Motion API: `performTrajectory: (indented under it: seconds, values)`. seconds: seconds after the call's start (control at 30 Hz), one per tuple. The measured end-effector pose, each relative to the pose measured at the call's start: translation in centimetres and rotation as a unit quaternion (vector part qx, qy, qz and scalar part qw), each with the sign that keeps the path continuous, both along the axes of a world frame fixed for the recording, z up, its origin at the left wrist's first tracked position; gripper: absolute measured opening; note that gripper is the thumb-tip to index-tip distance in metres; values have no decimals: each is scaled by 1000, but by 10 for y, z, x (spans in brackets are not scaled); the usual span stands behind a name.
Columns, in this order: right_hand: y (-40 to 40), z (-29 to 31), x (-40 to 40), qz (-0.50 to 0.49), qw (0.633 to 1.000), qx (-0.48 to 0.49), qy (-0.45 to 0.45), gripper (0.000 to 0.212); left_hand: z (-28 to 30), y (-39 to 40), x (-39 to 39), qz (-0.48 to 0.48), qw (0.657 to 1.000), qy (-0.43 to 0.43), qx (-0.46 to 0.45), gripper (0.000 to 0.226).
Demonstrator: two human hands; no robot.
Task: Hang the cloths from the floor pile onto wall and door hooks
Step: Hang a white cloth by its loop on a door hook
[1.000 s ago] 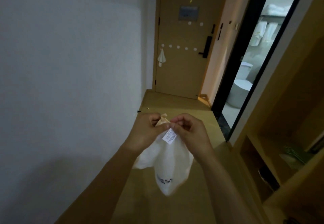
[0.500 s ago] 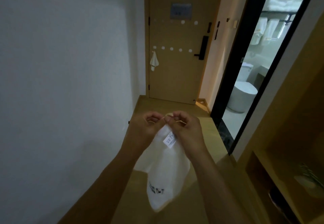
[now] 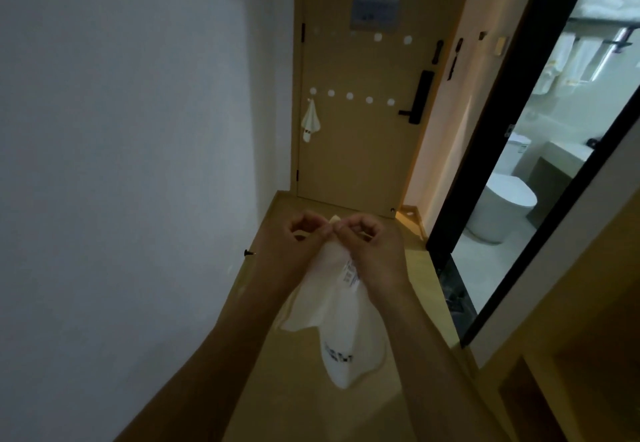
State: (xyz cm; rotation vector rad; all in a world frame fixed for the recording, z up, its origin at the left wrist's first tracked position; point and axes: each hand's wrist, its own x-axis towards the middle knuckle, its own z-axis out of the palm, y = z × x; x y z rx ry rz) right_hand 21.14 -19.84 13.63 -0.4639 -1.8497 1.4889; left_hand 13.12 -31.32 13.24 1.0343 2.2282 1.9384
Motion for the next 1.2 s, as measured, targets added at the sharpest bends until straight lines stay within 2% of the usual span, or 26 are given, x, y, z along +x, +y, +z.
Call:
performTrajectory:
  seconds: [0.1, 0.27, 0.33, 0.6, 0.97, 1.2]
  values:
    - [33, -5, -30, -32, 999, 37, -11, 5, -5, 34, -33, 23, 1000, 8, 2, 6]
    - [87, -6, -93, -46, 996, 72, -22, 18, -11, 94, -98, 35, 999, -1, 13, 8]
    - [109, -6, -124, -53, 994, 85, -39, 23, -9, 118, -131, 21, 1000, 1, 12, 6]
    - [196, 2, -252, -133, 982, 115, -69, 20, 4, 211, -274, -42, 999, 14, -31, 6]
    - [300, 4, -403, -116, 983, 130, -50, 15, 8, 312, -420, -58, 998, -5, -37, 15]
    - [394, -6, -496, -107, 983, 141, -44, 11, 5, 399, -506, -4, 997, 46, -58, 13]
